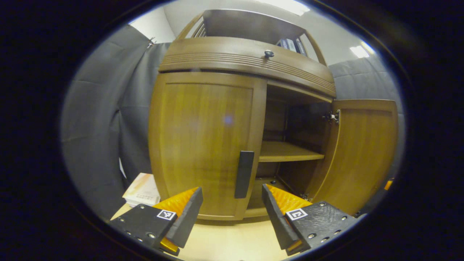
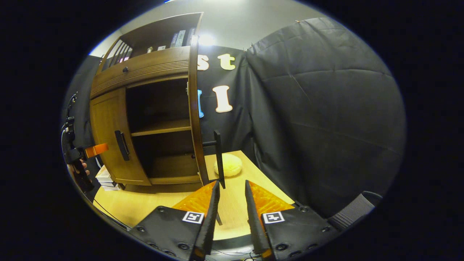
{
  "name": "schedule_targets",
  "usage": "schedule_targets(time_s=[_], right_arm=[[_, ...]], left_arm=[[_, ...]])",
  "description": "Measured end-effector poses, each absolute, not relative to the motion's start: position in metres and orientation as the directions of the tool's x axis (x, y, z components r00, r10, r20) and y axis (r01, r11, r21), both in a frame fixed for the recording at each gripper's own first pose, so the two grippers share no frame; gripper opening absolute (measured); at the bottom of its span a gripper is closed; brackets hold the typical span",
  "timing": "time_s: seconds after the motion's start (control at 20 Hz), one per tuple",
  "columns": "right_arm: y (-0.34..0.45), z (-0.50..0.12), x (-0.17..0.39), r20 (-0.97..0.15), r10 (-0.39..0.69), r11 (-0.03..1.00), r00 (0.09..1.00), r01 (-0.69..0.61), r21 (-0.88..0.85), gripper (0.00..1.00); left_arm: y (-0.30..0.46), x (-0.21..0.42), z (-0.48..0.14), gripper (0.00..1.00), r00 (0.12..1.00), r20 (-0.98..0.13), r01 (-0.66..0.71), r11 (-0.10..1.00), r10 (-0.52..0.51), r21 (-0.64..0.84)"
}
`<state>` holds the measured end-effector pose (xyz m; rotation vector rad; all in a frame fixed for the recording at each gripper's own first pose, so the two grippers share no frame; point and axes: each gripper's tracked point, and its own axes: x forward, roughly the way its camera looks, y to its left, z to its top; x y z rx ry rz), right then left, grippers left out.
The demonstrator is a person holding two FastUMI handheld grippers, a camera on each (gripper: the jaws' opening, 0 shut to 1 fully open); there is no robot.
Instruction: Open the right door of the double-door shoe cabinet with the right hand, and open the left door with the left hand.
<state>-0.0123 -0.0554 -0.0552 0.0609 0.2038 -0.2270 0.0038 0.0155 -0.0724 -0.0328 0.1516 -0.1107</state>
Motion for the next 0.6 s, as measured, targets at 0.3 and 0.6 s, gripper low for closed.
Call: schedule_targets(time_s=[0.3, 0.6], right_arm=[[-0.04, -0.058, -0.024, -0.22, -0.281, 0.957, 0.934, 0.29, 0.007, 0.95], [-0.032, -0.053, -0.024, -0.22, -0.287, 0.955, 0.932, 0.295, 0.006, 0.95]], left_arm=[[0.009, 0.037, -0.072, 0.92, 0.979, -0.132, 0.154, 0.988, -0.153, -0.002], [0.007, 0.054, -0.075, 0.88, 0.982, -0.132, 0.135, 0.991, -0.133, 0.01]])
